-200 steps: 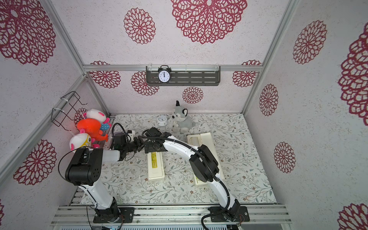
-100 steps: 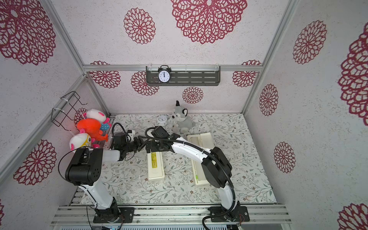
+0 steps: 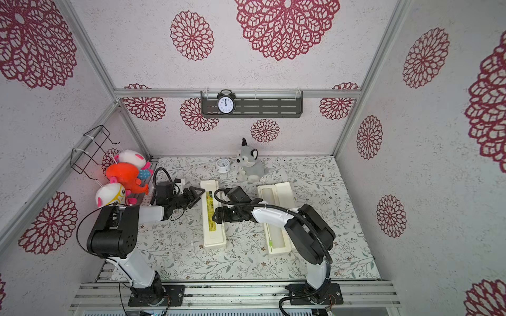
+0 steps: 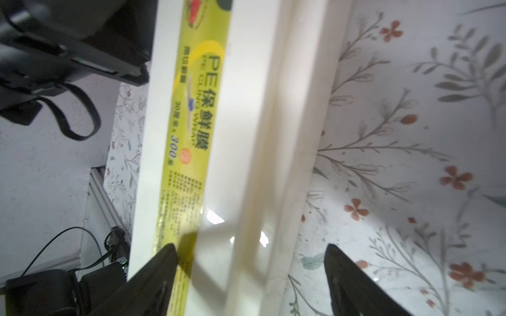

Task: Put plastic wrap rolls into dispensers
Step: Close the lid on the plastic wrap cutting box.

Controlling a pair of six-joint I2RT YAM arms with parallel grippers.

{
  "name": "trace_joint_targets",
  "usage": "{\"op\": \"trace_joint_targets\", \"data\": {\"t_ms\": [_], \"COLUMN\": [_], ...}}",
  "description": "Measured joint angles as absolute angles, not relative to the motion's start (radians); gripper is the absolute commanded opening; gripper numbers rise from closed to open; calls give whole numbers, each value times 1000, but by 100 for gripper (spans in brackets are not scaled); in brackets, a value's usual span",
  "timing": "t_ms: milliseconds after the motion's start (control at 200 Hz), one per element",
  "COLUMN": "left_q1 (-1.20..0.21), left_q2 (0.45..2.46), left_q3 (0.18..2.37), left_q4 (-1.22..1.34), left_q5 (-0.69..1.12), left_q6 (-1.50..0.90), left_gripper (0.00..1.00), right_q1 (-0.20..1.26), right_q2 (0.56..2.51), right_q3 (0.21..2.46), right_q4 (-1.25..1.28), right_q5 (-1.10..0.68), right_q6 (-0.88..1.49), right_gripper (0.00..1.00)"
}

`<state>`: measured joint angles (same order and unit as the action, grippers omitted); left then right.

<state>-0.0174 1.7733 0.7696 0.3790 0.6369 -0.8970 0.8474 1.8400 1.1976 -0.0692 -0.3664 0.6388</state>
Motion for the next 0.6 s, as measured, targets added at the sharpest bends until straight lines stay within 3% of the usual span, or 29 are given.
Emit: {"op": "trace_joint_targets", "data": {"t_ms": [390, 595], "left_q1": [-70, -114], "left_q2": [1590, 1414], "left_q3": [640, 514], "left_q4": [227, 171], "left_q5": [641, 638], "left_q6": [-902, -938], "left_gripper": [80, 81], "right_q1": [849, 847], "right_q2": [1861, 1866], "right_q3": [1194, 1194], "right_q4": [-5, 6], "right_q5": [-432, -443], "right_q6": [668, 685], "right_gripper": [81, 81]}}
